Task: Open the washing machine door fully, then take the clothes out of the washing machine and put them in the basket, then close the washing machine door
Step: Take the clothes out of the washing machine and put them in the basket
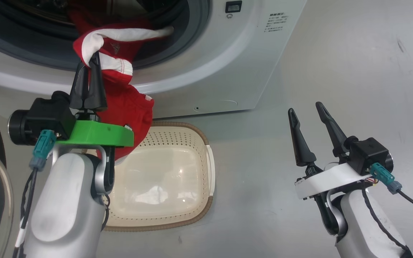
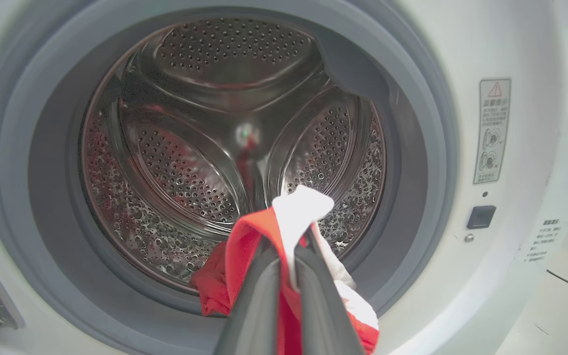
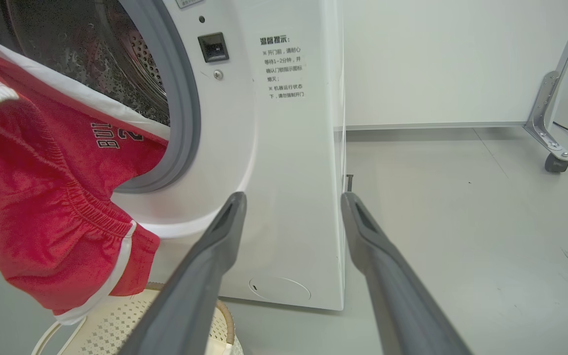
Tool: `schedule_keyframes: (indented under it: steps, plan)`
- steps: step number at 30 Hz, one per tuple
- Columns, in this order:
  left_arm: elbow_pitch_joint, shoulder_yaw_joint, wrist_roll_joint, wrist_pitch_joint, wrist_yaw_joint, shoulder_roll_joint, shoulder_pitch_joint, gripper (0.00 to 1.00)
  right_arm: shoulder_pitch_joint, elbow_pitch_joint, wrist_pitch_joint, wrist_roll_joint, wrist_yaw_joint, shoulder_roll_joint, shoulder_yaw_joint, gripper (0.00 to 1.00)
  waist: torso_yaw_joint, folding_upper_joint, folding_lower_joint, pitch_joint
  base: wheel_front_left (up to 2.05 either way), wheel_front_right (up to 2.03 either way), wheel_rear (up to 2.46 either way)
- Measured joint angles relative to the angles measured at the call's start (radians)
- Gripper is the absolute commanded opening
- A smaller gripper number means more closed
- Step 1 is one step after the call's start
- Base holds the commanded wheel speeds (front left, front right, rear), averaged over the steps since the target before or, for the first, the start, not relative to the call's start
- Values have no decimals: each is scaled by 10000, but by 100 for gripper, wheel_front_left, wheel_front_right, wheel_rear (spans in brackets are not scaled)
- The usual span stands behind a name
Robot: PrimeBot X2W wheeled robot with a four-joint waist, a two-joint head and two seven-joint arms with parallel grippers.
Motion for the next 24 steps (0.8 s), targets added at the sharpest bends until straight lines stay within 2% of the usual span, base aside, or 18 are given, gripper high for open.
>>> schedule_keyframes:
  steps: [13,24]
  plan:
    - [-2213,-272,144,-4,2,12,1080,0,318,23,0,-75,0,12,82,100,340,0,0,-524,0,0,0]
    - [-2046,-453,19,-48,10,56,2768,0,366,12,0,-150,0,12,96,100,470,0,0,-604,0,0,0]
